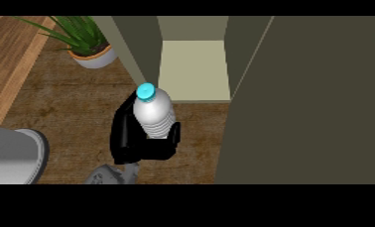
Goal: Pick up the bottled water, place it into the cabinet and close the cabinet
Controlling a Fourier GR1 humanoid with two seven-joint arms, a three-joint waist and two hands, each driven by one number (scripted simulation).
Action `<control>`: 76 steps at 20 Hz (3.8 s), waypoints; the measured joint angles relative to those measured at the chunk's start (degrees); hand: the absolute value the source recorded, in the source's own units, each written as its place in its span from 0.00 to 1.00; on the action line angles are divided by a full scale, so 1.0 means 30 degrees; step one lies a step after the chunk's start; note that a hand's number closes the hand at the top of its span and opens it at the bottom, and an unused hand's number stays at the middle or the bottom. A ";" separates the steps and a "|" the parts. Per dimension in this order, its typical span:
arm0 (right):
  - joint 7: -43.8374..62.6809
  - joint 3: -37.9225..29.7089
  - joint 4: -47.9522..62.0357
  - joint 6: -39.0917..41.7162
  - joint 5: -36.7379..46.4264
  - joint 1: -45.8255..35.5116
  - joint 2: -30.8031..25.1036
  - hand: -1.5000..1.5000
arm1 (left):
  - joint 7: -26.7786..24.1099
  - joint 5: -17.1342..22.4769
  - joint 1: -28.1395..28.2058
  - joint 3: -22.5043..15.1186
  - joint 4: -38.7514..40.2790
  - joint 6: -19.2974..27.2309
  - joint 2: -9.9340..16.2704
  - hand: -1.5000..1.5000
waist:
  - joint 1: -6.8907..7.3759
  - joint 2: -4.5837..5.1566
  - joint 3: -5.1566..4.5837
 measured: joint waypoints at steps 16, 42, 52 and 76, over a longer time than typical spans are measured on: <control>-0.1173 -0.0061 -0.0002 -0.0150 -0.0162 0.0697 -0.0641 0.00 | 0.2947 -0.2854 -0.7002 0.2645 0.4950 0.1909 -0.1640 1.00 | -0.0103 0.0031 -0.0004; -0.1689 -0.0090 -0.0051 -0.0182 -0.0729 0.0771 -0.1054 0.00 | 0.1377 -0.4876 -1.5267 0.6006 1.9687 0.3473 -0.2271 1.00 | -0.0632 0.0177 -0.0014; -0.1987 -0.0111 -0.0036 -0.0053 -0.0938 0.0869 -0.1194 0.00 | -0.0646 -0.4362 -1.6540 0.7383 2.3469 0.3333 -0.2350 1.00 | -0.0827 0.0260 -0.0015; -0.2433 -0.0297 -0.0107 0.0129 -0.1488 0.0686 -0.1617 0.00 | -0.2095 -0.5822 -1.7704 0.7441 2.6865 0.4696 -0.2395 0.00 | -0.1213 0.0357 -0.0024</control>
